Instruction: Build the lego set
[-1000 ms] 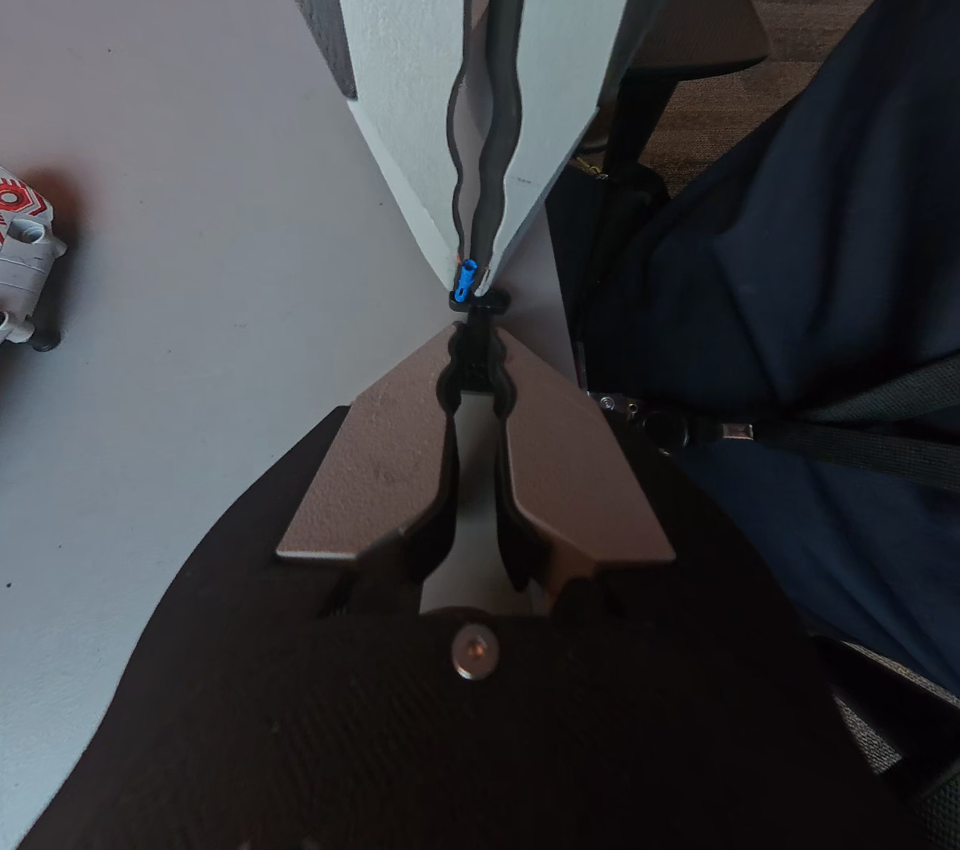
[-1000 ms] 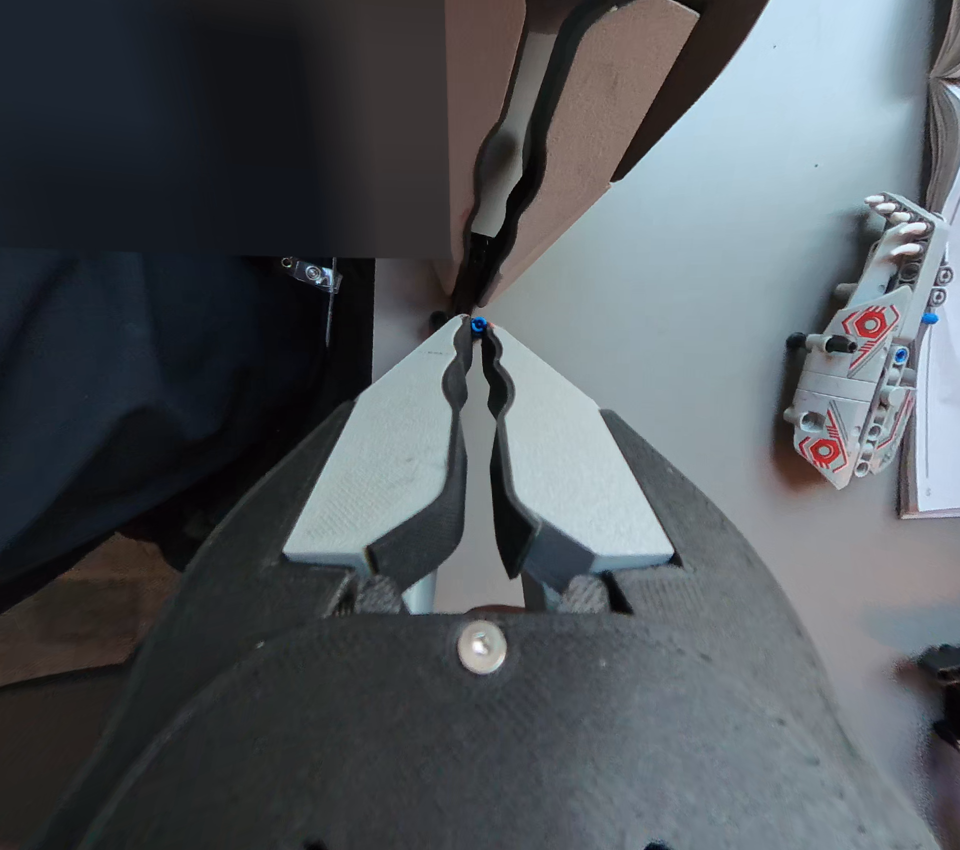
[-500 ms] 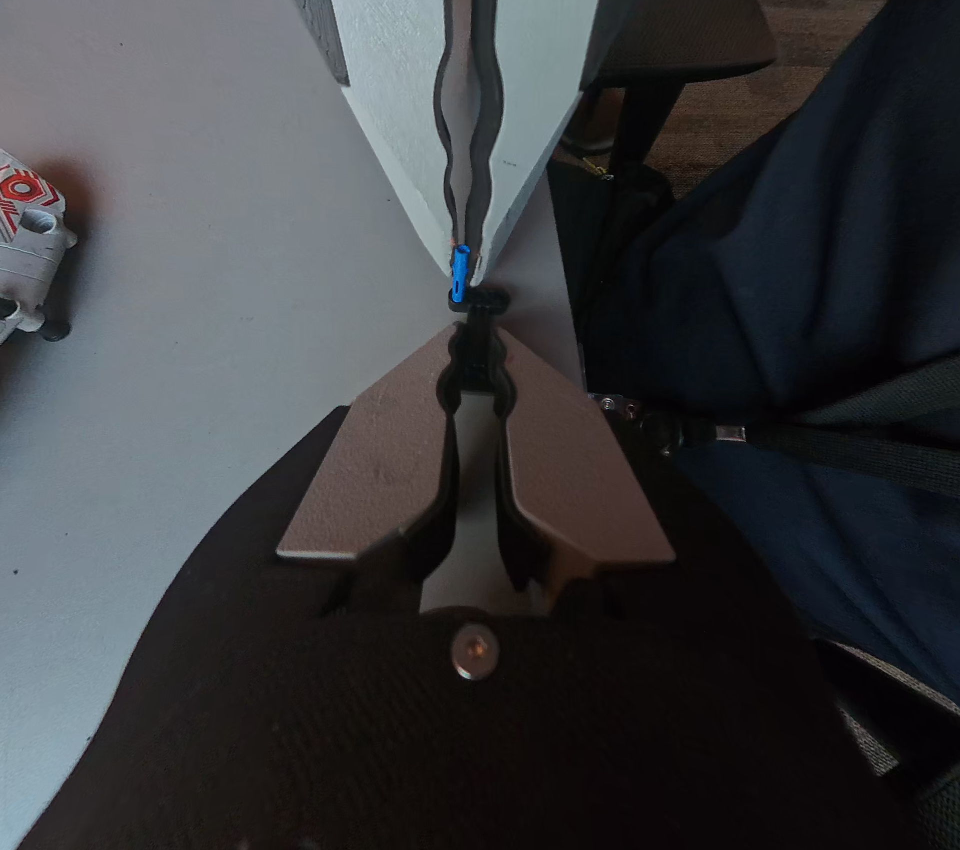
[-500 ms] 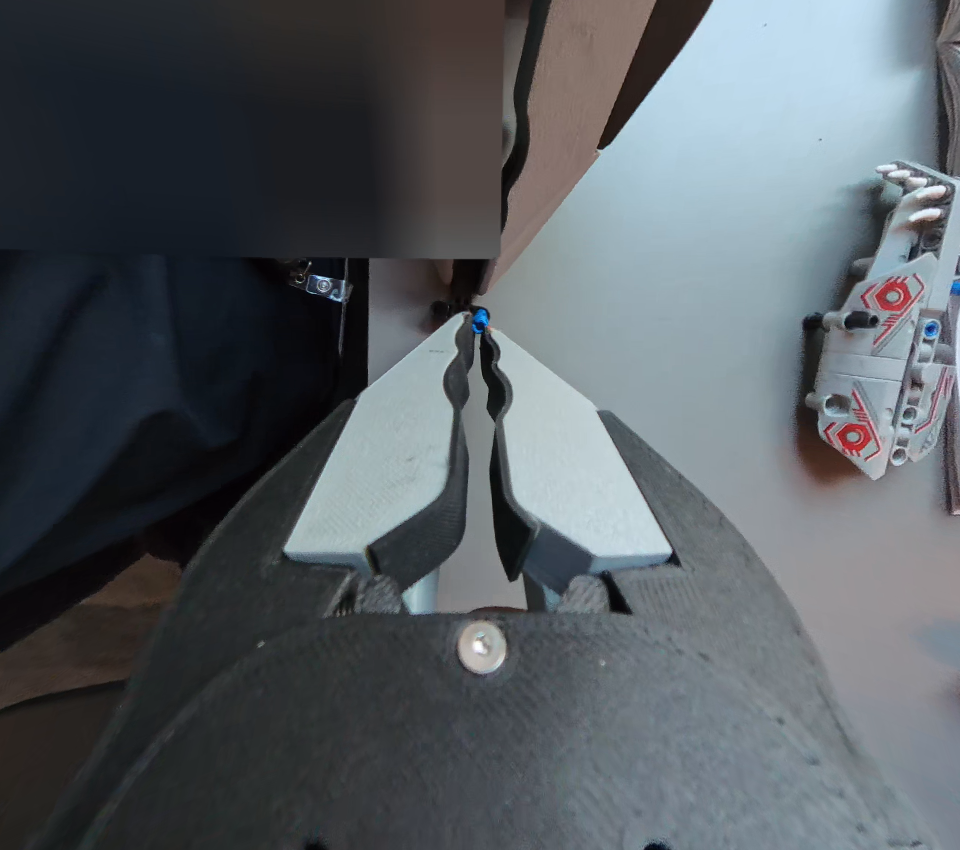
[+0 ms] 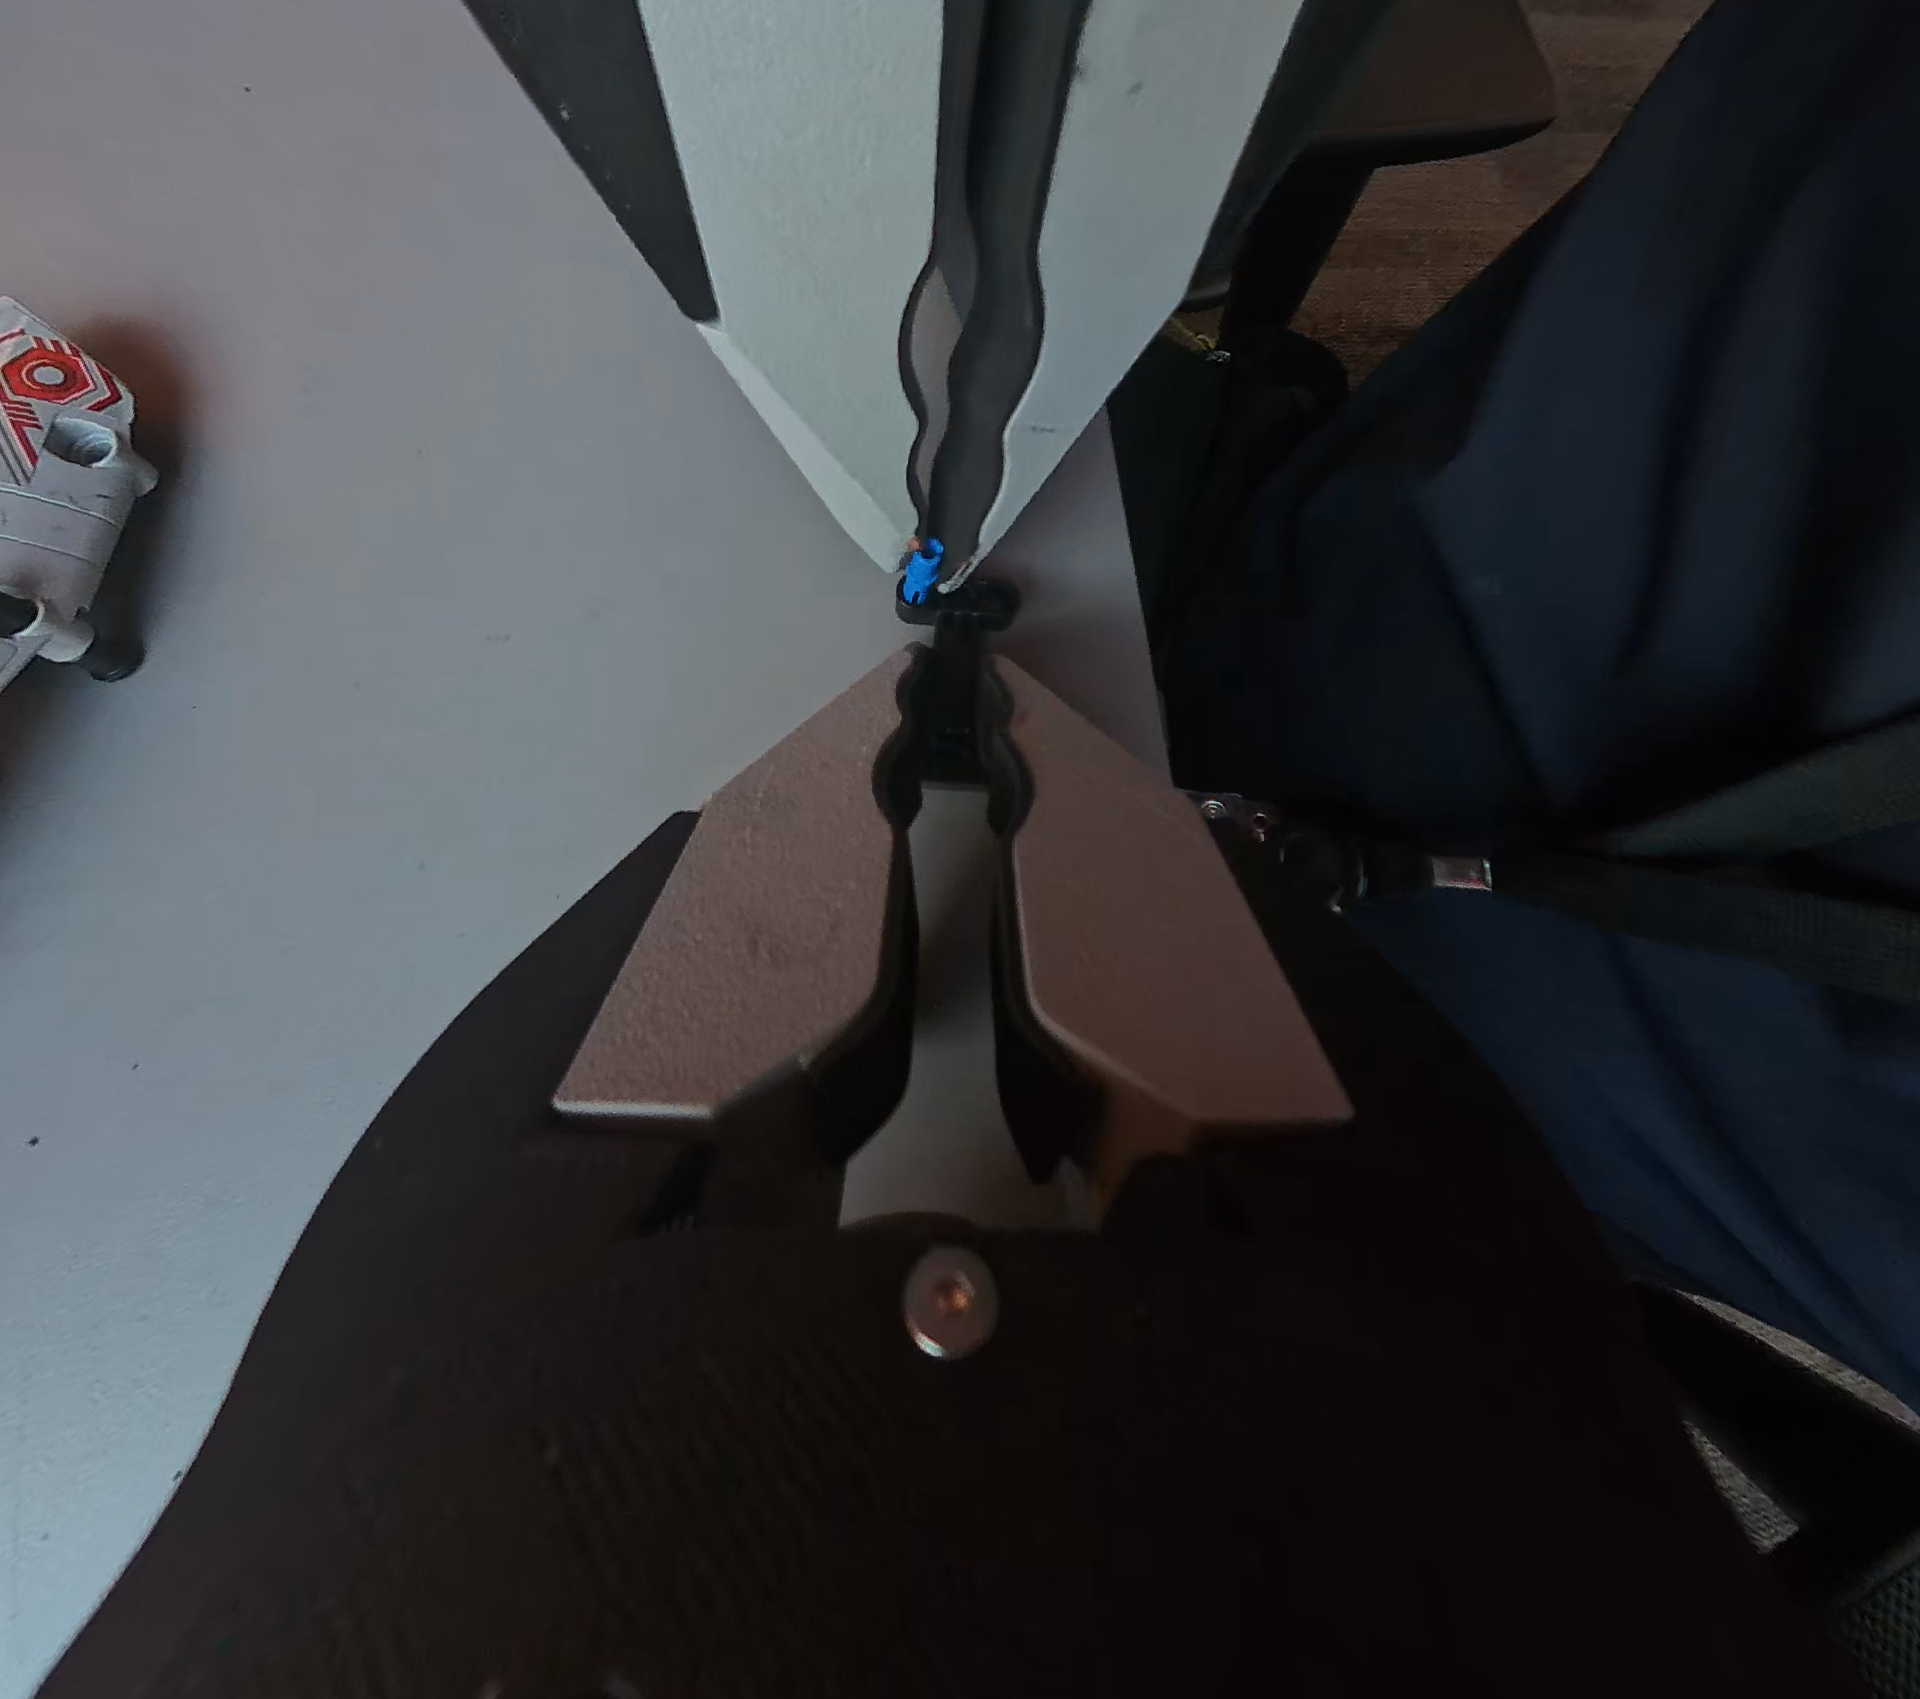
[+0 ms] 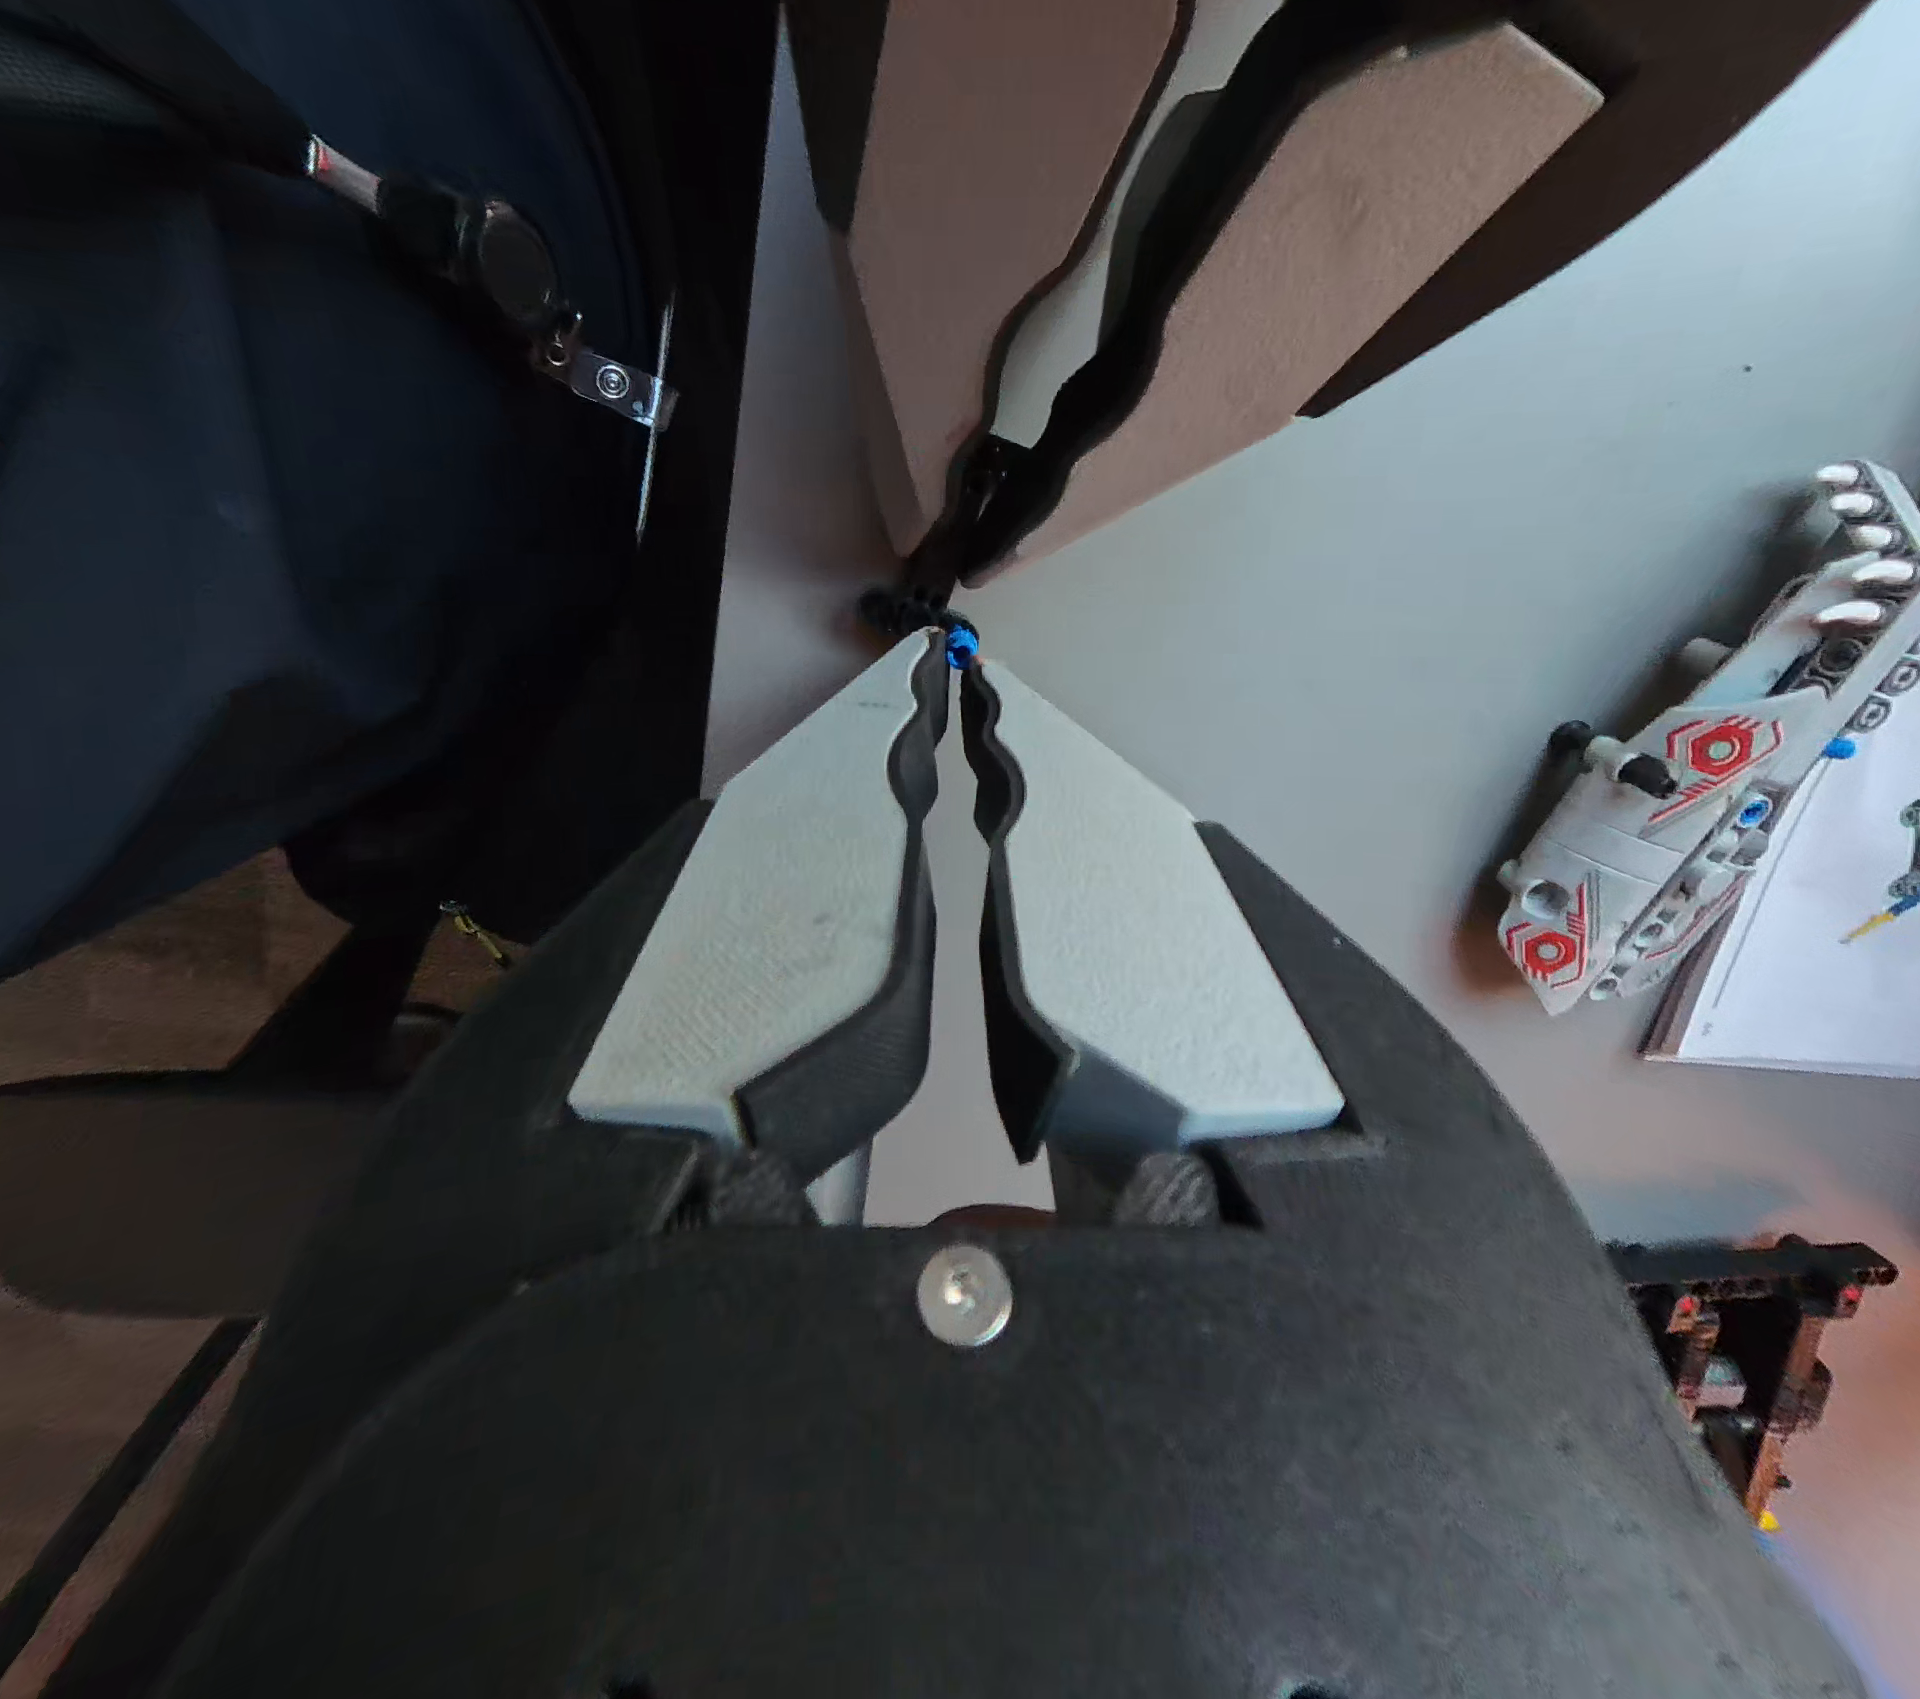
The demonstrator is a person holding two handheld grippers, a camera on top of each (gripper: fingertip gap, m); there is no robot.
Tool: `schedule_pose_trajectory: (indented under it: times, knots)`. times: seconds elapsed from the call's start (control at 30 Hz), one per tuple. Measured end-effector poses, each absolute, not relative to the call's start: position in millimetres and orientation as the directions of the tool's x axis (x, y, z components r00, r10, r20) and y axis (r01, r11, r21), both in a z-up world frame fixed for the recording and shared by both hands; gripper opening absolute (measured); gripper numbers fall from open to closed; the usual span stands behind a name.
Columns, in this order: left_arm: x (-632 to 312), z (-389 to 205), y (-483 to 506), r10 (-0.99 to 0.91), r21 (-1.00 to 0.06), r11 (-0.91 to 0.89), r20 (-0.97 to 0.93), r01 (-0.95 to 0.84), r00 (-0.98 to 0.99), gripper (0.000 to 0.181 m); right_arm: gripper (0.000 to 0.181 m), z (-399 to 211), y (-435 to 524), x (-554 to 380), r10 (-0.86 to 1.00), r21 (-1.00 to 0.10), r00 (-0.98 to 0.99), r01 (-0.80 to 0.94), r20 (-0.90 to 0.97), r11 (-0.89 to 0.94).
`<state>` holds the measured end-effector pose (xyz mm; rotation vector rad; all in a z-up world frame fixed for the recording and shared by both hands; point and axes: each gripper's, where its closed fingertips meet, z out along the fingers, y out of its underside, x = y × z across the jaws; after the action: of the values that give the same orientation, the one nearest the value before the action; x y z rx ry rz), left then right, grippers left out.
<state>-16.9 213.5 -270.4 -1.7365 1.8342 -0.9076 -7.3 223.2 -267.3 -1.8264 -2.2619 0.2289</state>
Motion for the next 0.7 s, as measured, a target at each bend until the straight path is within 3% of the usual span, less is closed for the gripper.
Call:
schedule_pose_trajectory:
  times: [0.27,0.4,0.5,0.7]
  knots:
    - [-16.8,-270.5,214.0,-0.989,-0.725,-0.012,0.110,-0.688,-0.099,0.006,0.002,-266.6,223.3,-11.2,0.995,-0.415,-0.096,0.905,0.027,0.099]
    - [-16.8,-270.5,214.5,-0.988,-0.725,-0.020,0.118,-0.689,-0.095,0.006,0.011,-248.7,220.9,-17.8,0.999,-0.574,-0.031,0.819,-0.013,0.018]
    - [-16.8,-270.4,214.6,-0.987,-0.724,-0.029,0.129,-0.689,-0.094,0.006,0.000,-243.5,222.5,-12.4,0.999,-0.574,-0.016,0.818,0.036,0.034]
    - [-16.6,-270.5,214.8,-0.987,-0.724,-0.030,0.130,-0.689,-0.093,0.006,0.000,-233.2,226.4,-14.0,0.994,-0.549,-0.027,0.832,0.103,0.080]
